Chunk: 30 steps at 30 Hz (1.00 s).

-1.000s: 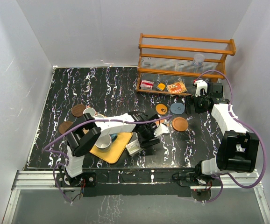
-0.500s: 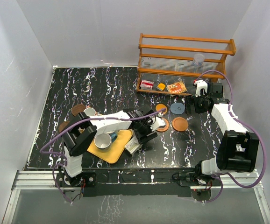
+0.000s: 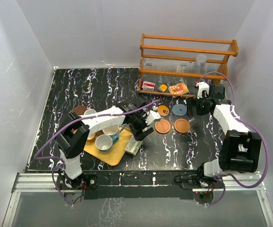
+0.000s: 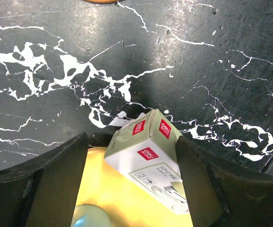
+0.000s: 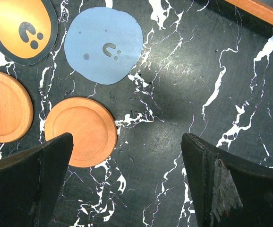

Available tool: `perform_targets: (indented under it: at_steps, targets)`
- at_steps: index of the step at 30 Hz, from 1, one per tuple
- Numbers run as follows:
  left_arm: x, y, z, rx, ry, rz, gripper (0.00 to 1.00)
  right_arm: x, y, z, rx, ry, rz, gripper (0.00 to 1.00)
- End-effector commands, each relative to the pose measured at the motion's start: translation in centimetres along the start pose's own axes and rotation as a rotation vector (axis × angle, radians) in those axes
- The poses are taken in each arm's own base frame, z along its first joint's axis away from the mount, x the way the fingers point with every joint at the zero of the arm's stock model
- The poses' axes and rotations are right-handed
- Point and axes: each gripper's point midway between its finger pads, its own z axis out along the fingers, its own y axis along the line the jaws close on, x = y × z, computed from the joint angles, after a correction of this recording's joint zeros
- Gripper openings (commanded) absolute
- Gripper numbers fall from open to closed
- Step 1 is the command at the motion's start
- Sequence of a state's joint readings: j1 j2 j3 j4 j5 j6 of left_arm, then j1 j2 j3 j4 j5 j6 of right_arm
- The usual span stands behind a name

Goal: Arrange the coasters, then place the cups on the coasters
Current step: Move the coaster to the center of the board.

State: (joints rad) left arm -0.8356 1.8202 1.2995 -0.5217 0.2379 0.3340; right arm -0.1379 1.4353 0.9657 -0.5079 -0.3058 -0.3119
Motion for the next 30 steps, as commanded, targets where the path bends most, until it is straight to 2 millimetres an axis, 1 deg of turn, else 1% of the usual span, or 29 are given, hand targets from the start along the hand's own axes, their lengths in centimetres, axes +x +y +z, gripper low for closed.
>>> perform_targets:
  at_steps: [1, 4, 9, 14, 17, 20, 22, 25, 28, 30]
  targets:
    - [-1.5, 1.4, -3.9, -0.022, -0.068, -0.01, 0.82, -1.6, -0.6, -0.3, 0.013, -0.044, -0.017, 0.98]
    - [-2.1, 2.0, -4.8, -0.026, -0.095, -0.019, 0.89, -1.6, -0.6, -0.3, 0.013, -0.04, -0.016, 0.98]
    - [-2.3, 2.2, -5.7, -0.023, -0.11, -0.021, 0.97, -1.6, -0.6, -0.3, 0.016, -0.042, -0.015, 0.98]
    - [-2.4, 2.2, -6.0, -0.015, -0.119, -0.021, 0.99, -1.6, -0.6, -0.4, 0.018, -0.043, -0.017, 0.98]
    - [-2.5, 2.8, -6.6, -0.029, -0.133, -0.038, 0.98, -1.6, -0.6, -0.4, 0.018, -0.043, -0.017, 0.98]
    - [-2.7, 4.5, -7.8, -0.071, -0.168, -0.089, 0.96, -1.7, -0.6, -0.5, 0.019, -0.046, -0.017, 0.98]
    - [-2.8, 6.2, -8.9, -0.11, -0.198, -0.131, 0.94, -1.7, -0.6, -0.5, 0.018, -0.048, -0.018, 0.98]
    - [-2.6, 9.1, -11.0, -0.177, -0.249, -0.204, 0.92, -1.8, -0.6, -0.5, 0.016, -0.05, -0.018, 0.98]
    - [-1.5, 12.6, -13.8, -0.258, -0.304, -0.297, 0.9, -1.8, -0.5, -0.5, 0.013, -0.05, -0.018, 0.98]
    - [-0.2, 15.0, -15.7, -0.314, -0.337, -0.367, 0.89, -1.9, -0.5, -0.6, 0.012, -0.052, -0.018, 0.98]
